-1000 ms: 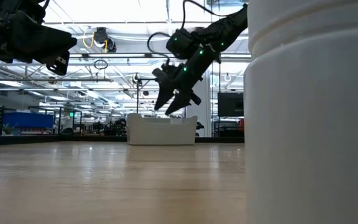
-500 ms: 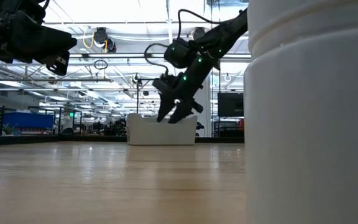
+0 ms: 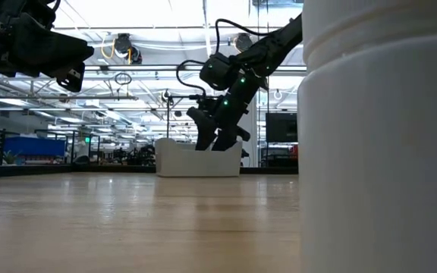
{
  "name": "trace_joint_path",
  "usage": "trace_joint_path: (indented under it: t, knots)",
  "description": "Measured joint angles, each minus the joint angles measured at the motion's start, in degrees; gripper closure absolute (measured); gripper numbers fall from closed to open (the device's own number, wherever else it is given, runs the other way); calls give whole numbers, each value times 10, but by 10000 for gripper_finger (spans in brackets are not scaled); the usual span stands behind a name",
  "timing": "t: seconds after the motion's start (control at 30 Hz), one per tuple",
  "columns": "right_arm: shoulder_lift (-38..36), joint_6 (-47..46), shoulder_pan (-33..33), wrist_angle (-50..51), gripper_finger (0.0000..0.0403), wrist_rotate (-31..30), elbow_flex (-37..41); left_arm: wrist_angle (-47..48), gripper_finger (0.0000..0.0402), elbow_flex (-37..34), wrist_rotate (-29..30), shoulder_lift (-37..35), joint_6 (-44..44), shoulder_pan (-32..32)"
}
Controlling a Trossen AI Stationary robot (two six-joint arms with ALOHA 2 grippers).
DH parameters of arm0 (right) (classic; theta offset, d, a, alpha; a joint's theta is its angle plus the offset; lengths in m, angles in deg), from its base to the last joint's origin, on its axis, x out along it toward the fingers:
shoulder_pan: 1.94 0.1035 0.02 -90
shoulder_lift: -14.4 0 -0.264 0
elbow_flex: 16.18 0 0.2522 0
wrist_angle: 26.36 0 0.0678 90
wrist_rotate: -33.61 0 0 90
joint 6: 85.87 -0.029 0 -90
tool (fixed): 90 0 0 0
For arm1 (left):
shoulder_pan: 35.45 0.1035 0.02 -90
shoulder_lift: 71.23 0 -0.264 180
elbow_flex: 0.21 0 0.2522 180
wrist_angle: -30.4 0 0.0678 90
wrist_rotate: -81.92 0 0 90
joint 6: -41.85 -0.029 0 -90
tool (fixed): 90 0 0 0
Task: Pick and place pill bottles into a basket
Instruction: Put the white medicine bottle into the gray bin
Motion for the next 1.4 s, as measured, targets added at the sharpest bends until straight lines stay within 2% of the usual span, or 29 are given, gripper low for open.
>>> trace_joint_path:
  t: [0.37,0.8,0.97,1.4]
  knots:
    - [3,1,-17,33,181,46,0,0,339,0,0,0,0,0]
    - [3,81,-16,36,192,70,0,0,339,0,0,0,0,0]
    - [2,101,-16,53,224,81,0,0,339,0,0,0,0,0]
    - [6,124,-11,19,360,92,-1,0,339,0,0,0,0,0]
